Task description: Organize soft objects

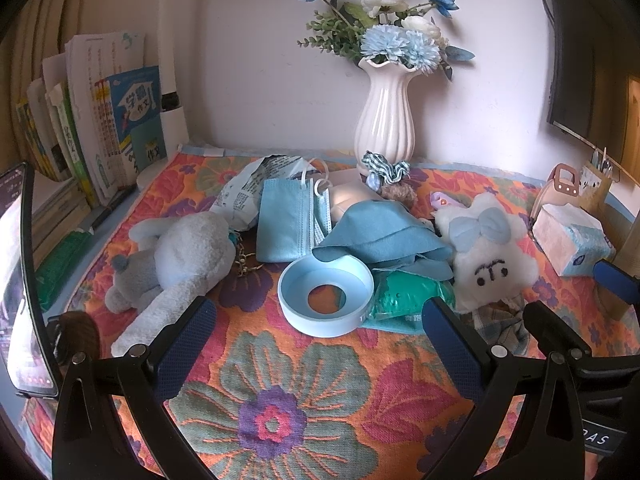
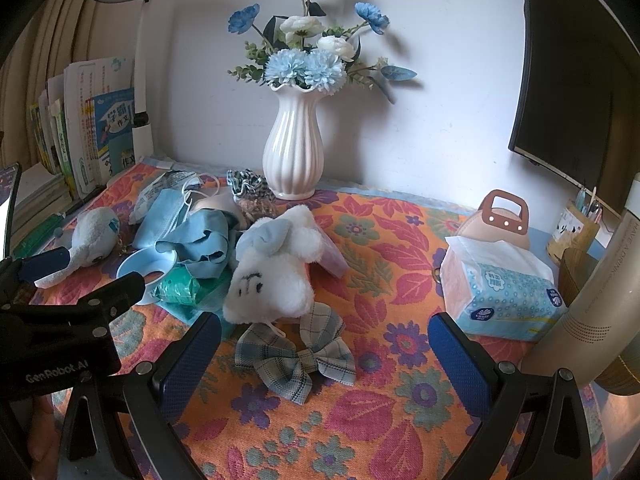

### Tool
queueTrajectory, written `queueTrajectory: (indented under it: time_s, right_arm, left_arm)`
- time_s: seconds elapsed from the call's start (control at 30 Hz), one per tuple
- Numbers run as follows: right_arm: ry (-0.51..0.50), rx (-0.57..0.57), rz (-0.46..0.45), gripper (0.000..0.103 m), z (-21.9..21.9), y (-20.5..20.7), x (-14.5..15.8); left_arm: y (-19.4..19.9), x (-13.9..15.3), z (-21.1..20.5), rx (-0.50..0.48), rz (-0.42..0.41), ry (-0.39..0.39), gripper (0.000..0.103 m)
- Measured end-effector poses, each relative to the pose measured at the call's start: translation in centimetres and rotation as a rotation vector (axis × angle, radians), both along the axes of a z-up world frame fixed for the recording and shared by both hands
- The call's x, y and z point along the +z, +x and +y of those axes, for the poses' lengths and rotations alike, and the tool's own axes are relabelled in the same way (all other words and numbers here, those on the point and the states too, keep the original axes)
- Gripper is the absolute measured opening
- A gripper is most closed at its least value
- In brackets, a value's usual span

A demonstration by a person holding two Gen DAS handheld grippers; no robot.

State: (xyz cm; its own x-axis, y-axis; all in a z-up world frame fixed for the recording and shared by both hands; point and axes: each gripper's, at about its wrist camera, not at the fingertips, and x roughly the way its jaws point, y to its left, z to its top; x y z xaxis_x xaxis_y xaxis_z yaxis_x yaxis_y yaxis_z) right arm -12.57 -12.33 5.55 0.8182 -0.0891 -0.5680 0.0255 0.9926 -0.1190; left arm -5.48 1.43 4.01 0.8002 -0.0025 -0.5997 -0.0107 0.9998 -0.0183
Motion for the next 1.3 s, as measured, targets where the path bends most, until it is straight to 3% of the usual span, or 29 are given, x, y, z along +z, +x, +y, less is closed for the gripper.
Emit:
queueTrajectory:
  time_s: [0.3, 0.4, 0.47, 0.7, 0.8, 1.0, 1.13, 1.3]
  right_arm:
    - [0.024, -0.004, 0.001, 0.103, -0.3, -0.1, 0.0]
    - [0.028, 0.004, 0.024, 0.103, -0.4, 0.0, 0.0]
    - [0.043, 0.017, 0.053, 0.103, -0.6, 0.1, -0.1]
    - [0.111, 0.088, 0.119, 0.103, -1.4, -0.8, 0.5]
    - [0.151, 0.122, 0.114, 0.103, -1.5, -1.0, 1.4]
    - [0.206, 0.158, 0.135, 0.101, -1.7, -0.3, 2.1]
    - [0.221, 0.156, 0.177, 0.1, -1.9, 0.2, 1.1]
    - [0.241, 0.142, 0.229, 0.1, -3.1, 0.7, 0.0]
  left_arm:
    - [-0.1, 0.2, 0.3, 0.008, 0.0, -0.01, 0.102]
    - [-0.3, 0.4, 1.9, 0.013, 0.035, -0.082, 0.102]
    - [-0.9, 0.5, 3.7, -0.023, 0.073, -0.171, 0.102]
    - [-2.6, 0.4, 7.8, -0.018, 0.151, -0.265, 0.102]
    - [-2.5, 0.2, 8.4, 0.008, 0.188, -0.255, 0.101]
    - [-1.8, 0.8, 9.0, 0.049, 0.172, -0.265, 0.101]
    - [1.3, 1.5, 9.1, 0.088, 0.185, -0.231, 0.098]
    - [5.0, 1.3, 8.8, 0.163, 0.183, -0.069, 0.098]
